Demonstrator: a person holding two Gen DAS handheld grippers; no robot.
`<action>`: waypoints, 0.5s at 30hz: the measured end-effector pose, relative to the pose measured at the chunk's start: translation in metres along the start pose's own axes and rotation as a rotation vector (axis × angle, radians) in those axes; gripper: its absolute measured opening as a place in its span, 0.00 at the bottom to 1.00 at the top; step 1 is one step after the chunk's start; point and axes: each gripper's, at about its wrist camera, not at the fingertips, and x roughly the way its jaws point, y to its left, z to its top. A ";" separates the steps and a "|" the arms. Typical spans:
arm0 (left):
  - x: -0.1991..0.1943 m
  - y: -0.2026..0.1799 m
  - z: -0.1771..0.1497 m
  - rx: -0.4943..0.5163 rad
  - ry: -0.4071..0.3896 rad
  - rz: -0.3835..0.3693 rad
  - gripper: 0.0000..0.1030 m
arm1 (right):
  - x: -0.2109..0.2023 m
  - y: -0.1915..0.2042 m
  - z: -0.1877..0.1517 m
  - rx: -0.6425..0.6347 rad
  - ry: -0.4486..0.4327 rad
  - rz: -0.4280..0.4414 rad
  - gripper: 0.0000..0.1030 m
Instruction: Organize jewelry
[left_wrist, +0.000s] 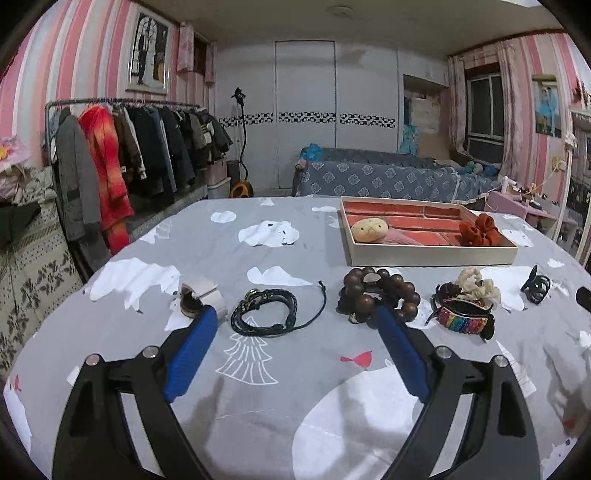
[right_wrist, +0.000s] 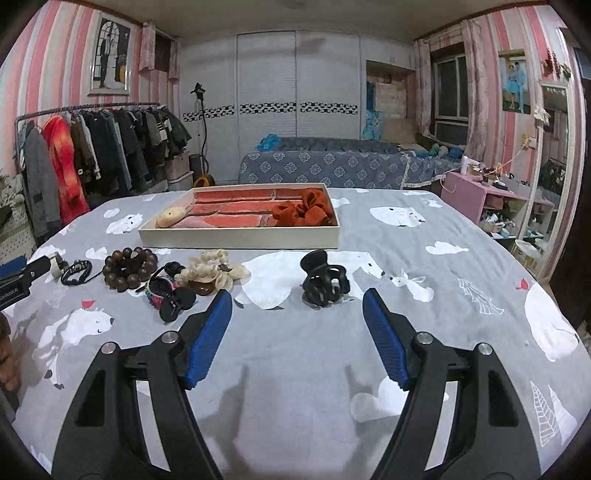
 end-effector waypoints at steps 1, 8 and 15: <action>0.000 -0.002 0.000 0.004 -0.004 0.002 0.85 | 0.000 0.000 0.000 0.000 -0.001 0.002 0.70; 0.000 0.000 0.002 0.001 0.003 -0.001 0.89 | 0.002 -0.001 0.002 0.011 -0.009 0.008 0.70; 0.000 0.001 0.003 0.002 0.003 0.001 0.89 | 0.004 0.001 0.003 0.007 -0.006 0.010 0.71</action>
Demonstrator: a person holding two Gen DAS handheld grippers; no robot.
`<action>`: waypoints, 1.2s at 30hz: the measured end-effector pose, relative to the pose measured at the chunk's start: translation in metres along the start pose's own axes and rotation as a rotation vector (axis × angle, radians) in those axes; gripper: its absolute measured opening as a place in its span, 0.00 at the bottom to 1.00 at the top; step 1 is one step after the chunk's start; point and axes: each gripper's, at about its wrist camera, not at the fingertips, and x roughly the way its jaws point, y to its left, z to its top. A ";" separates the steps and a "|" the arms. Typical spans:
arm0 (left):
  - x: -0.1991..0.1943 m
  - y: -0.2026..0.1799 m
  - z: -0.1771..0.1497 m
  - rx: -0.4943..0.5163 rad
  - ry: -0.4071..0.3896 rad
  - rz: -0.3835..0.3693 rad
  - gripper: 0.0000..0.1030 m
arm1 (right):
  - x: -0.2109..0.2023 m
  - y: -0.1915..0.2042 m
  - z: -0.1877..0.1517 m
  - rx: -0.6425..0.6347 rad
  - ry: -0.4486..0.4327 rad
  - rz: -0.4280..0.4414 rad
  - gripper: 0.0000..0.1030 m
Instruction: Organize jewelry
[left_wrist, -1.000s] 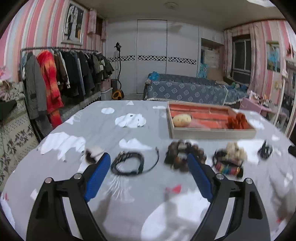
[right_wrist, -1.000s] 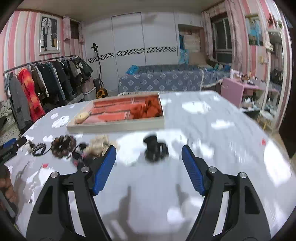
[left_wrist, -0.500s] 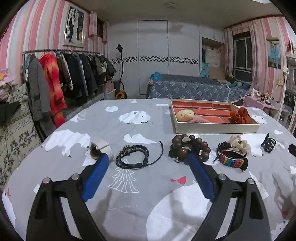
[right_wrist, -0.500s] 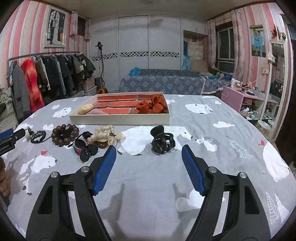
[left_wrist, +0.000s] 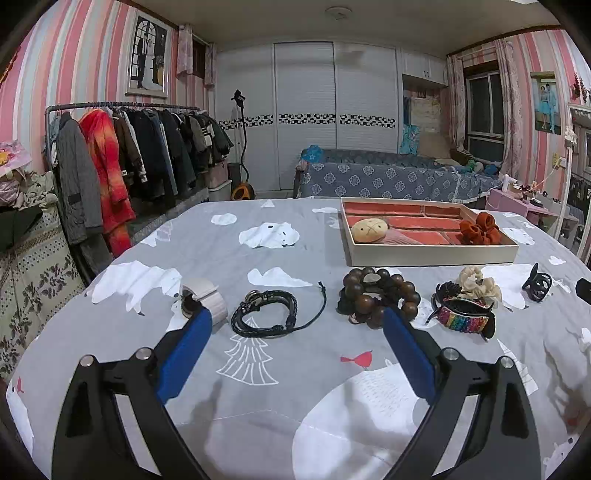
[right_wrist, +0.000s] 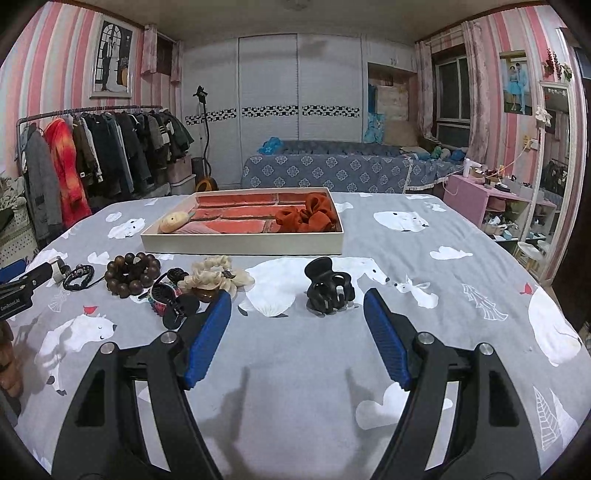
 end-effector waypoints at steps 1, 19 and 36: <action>0.000 0.000 0.000 -0.001 -0.001 0.001 0.89 | 0.000 0.000 0.000 0.000 0.001 0.000 0.72; 0.002 0.000 0.000 0.001 0.004 -0.003 0.89 | 0.002 0.002 -0.002 -0.005 0.006 -0.003 0.72; 0.037 -0.011 0.019 -0.019 0.099 -0.079 0.89 | 0.013 0.002 0.013 0.003 0.029 0.002 0.73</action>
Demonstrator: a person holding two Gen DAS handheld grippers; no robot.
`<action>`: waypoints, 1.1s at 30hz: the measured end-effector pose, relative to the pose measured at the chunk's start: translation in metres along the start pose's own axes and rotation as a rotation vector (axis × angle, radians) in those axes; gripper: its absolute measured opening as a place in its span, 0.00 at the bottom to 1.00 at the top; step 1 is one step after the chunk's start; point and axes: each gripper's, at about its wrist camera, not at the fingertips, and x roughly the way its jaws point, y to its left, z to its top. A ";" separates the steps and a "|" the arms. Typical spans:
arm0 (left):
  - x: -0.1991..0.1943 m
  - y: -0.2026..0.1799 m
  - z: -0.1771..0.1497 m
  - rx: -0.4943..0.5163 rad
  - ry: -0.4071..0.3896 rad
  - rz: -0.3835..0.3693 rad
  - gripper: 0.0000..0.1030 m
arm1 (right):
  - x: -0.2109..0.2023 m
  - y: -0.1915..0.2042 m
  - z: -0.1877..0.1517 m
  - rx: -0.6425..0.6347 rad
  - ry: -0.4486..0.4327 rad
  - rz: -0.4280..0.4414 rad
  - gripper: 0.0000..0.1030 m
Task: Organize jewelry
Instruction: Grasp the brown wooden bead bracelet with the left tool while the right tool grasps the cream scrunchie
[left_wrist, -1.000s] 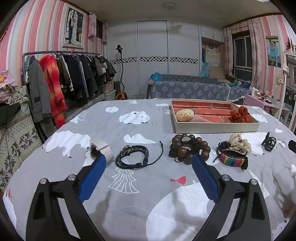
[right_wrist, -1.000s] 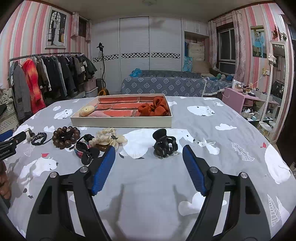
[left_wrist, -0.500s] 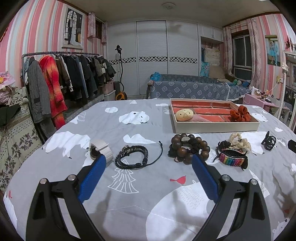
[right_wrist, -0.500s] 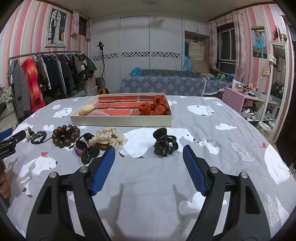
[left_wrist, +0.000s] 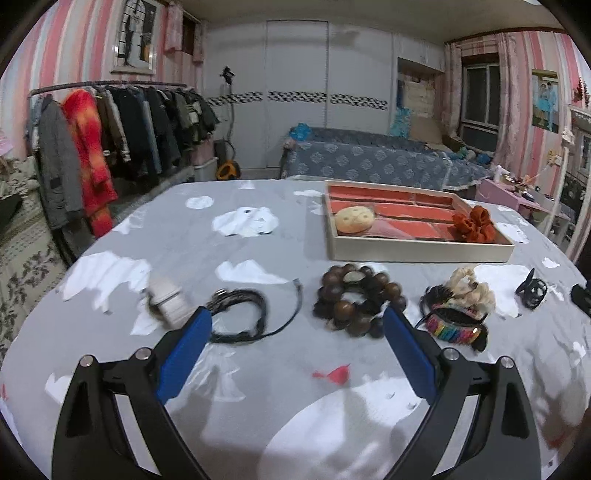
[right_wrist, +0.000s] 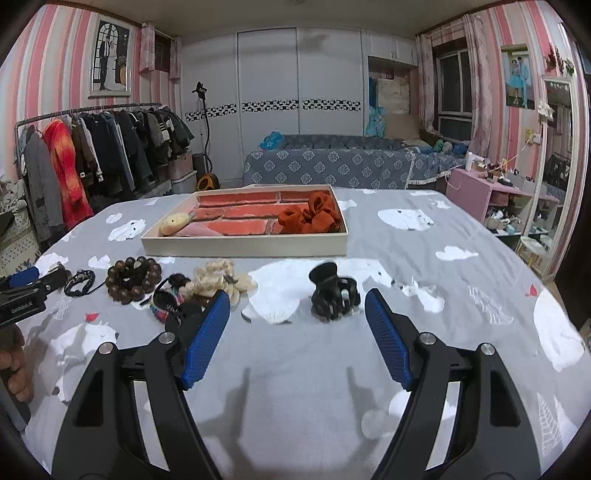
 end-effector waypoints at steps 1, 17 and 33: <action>0.003 -0.003 0.004 0.003 0.001 -0.006 0.89 | 0.004 0.000 0.003 0.002 0.009 -0.003 0.73; 0.089 -0.019 0.021 0.009 0.212 -0.049 0.44 | 0.064 0.019 0.031 -0.009 0.090 0.062 0.73; 0.113 -0.024 0.015 0.015 0.266 -0.092 0.22 | 0.121 0.044 0.029 0.017 0.246 0.120 0.64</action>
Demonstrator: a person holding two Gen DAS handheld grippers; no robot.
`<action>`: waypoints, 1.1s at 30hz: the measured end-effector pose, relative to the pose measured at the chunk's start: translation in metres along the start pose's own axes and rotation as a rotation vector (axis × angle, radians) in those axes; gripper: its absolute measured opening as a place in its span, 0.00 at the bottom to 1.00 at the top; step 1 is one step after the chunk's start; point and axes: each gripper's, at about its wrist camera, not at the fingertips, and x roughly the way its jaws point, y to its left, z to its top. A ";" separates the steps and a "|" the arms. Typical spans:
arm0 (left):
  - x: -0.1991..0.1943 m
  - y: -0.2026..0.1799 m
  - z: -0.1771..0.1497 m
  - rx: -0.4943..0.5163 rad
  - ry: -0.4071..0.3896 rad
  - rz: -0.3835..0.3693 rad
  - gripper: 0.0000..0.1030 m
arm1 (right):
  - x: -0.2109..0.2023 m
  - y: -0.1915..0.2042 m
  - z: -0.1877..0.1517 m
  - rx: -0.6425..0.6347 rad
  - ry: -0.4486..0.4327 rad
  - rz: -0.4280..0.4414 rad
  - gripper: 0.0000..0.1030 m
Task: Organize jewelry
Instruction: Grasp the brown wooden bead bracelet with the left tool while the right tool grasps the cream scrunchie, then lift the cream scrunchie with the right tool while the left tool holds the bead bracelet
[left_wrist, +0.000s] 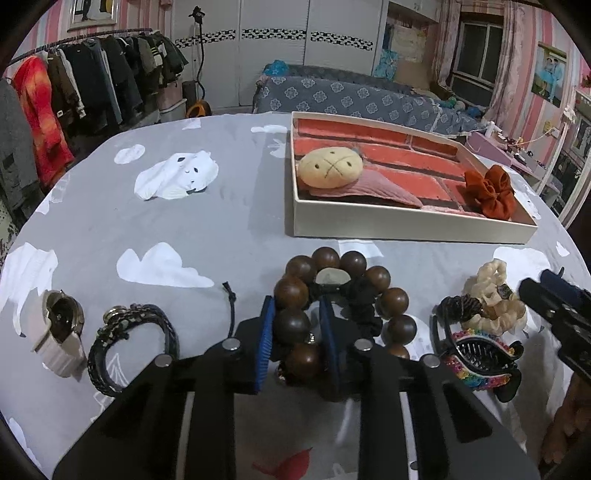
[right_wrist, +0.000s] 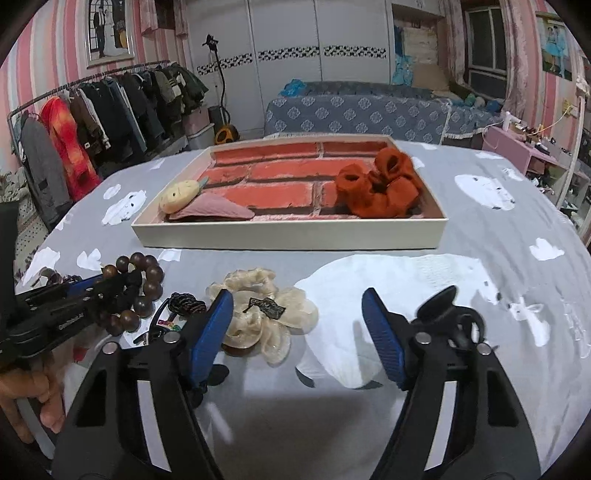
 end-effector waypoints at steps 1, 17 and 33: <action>0.000 -0.001 0.000 0.002 -0.002 -0.001 0.19 | 0.004 0.001 0.001 0.002 0.010 0.006 0.61; -0.014 -0.005 -0.001 0.025 -0.054 -0.046 0.18 | 0.012 0.003 -0.003 0.008 0.079 0.067 0.27; -0.069 -0.022 0.007 0.048 -0.163 -0.090 0.18 | -0.055 0.015 0.002 -0.095 -0.103 0.027 0.26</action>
